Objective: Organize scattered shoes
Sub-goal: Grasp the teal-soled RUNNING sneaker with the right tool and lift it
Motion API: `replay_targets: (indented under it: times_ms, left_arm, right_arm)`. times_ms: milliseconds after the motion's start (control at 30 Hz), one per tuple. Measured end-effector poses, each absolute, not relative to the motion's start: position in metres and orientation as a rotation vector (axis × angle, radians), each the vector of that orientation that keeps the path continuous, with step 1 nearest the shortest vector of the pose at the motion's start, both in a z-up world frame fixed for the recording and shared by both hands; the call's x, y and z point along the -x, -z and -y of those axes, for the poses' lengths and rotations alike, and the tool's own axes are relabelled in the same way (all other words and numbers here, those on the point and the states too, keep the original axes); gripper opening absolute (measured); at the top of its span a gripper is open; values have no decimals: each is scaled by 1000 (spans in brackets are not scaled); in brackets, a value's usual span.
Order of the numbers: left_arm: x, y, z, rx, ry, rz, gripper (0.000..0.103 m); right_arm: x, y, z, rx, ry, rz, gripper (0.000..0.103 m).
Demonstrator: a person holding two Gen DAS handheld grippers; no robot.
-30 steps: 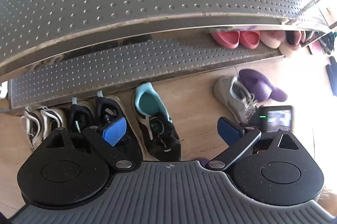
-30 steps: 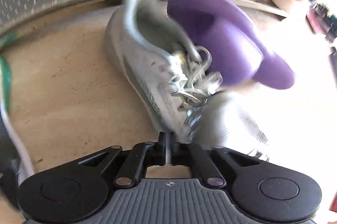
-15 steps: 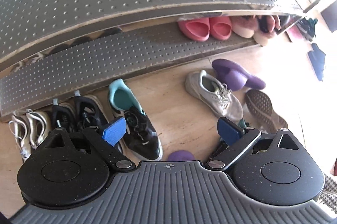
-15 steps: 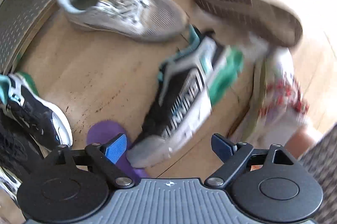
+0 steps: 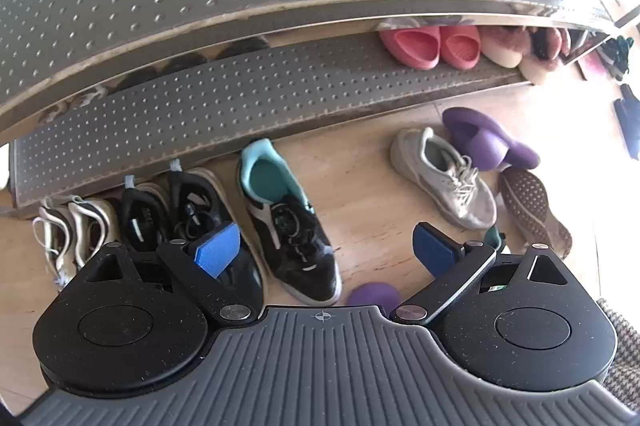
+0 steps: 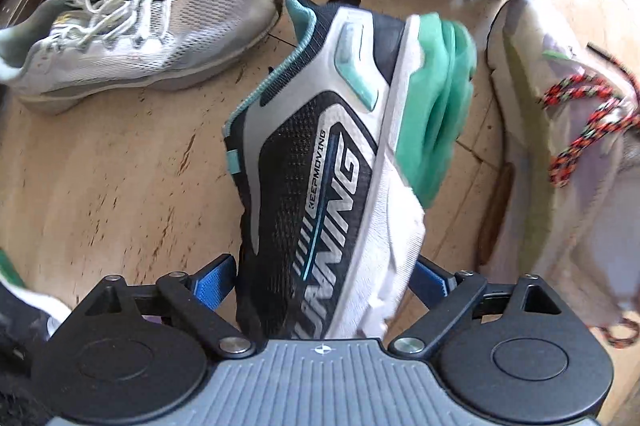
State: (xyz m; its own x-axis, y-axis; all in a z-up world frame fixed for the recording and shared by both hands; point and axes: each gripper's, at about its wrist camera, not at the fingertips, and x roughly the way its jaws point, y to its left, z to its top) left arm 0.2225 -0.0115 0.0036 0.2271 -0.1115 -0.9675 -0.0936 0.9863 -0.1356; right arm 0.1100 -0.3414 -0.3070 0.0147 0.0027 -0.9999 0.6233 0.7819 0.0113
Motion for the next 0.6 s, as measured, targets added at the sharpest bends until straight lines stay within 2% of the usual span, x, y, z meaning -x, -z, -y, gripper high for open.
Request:
replay_targets:
  times_ms: [33,100,233,300,433,600]
  left_arm:
    - [-223,-3,11,178,9,-1346,97]
    - [-222,-4,9,184,3,-1345,97]
    - [-218,-10,10,188,14,-1332,97]
    - [-216,-13,12,181,21,-1322,97]
    - [-213,-15,11,184,13,-1316,97]
    - [-215,-19,5,214,3,-1306,97]
  right_arm:
    - [-112,306,337,-465,490,-1514,66]
    - [-112,305,327,-314,419,-1577,62]
    - [-91,311,295,63,216,-1726,61]
    - [-74,312,281,158,141,-1754,59]
    - [-56,290,271,35,127,-1708,51]
    - [-67,234,272,-193,113,-1588,50]
